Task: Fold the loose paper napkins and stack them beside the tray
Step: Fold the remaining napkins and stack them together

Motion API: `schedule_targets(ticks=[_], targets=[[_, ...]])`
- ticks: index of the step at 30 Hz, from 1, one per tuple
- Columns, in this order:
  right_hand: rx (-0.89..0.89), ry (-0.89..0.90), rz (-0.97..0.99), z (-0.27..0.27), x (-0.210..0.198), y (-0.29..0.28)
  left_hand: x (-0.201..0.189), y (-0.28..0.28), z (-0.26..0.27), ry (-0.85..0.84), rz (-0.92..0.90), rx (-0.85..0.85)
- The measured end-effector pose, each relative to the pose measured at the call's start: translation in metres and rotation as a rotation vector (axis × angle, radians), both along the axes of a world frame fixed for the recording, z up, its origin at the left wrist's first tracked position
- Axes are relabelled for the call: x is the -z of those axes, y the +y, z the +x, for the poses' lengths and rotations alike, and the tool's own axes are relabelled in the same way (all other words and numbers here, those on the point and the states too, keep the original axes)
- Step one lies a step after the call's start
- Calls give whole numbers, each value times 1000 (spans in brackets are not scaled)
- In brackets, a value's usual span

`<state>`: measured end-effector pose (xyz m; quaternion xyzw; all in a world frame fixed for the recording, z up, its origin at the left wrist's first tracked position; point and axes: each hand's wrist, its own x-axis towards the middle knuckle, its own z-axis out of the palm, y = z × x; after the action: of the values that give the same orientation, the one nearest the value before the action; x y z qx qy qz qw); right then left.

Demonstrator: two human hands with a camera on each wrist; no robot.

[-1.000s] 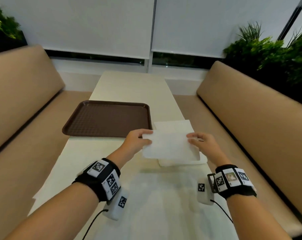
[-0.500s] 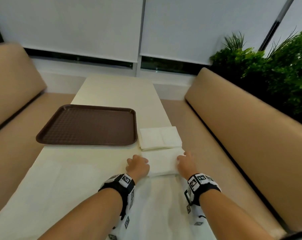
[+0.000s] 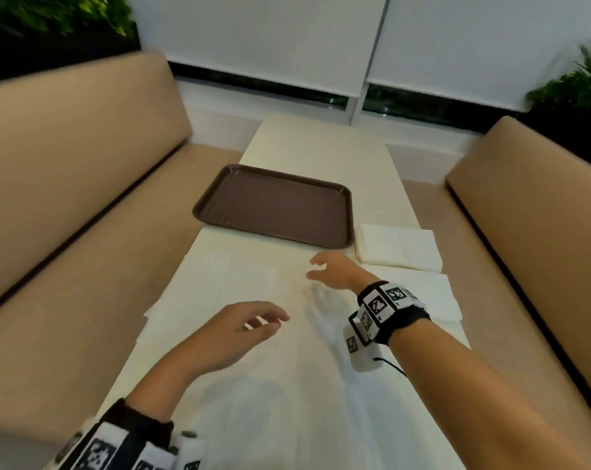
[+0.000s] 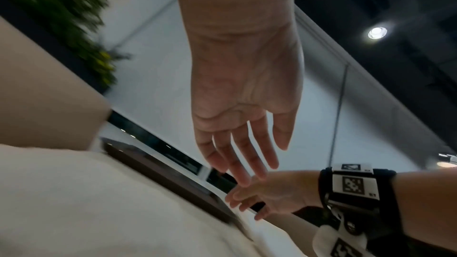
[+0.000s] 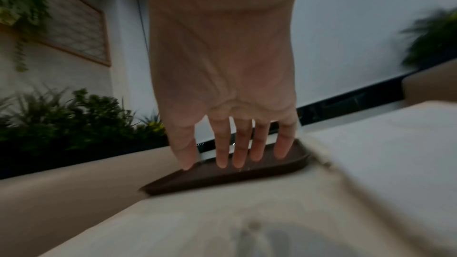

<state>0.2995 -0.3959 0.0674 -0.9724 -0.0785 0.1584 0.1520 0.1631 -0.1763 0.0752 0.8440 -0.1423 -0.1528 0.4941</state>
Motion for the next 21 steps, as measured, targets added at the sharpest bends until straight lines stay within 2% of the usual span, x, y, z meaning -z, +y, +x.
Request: schedule_targets(ticks=[3, 5, 8, 11, 15, 21], targets=[[-51, 120, -11, 7, 21, 53, 15, 57, -43, 28, -17, -136], [-41, 116, -57, 11, 33, 75, 22, 87, -71, 50, -66, -233], [22, 48, -93, 13, 44, 89, 32, 123, -108, 78, -132, -374], [47, 70, -96, 17, 46, 93, 46, 152, -136, 74, -185, -515], [4, 12, -88, 20, 39, 99, 60, 173, -157, 66, -253, -585], [24, -151, 129, 13, 36, 100, 55, 177, -156, 37, -273, -618]])
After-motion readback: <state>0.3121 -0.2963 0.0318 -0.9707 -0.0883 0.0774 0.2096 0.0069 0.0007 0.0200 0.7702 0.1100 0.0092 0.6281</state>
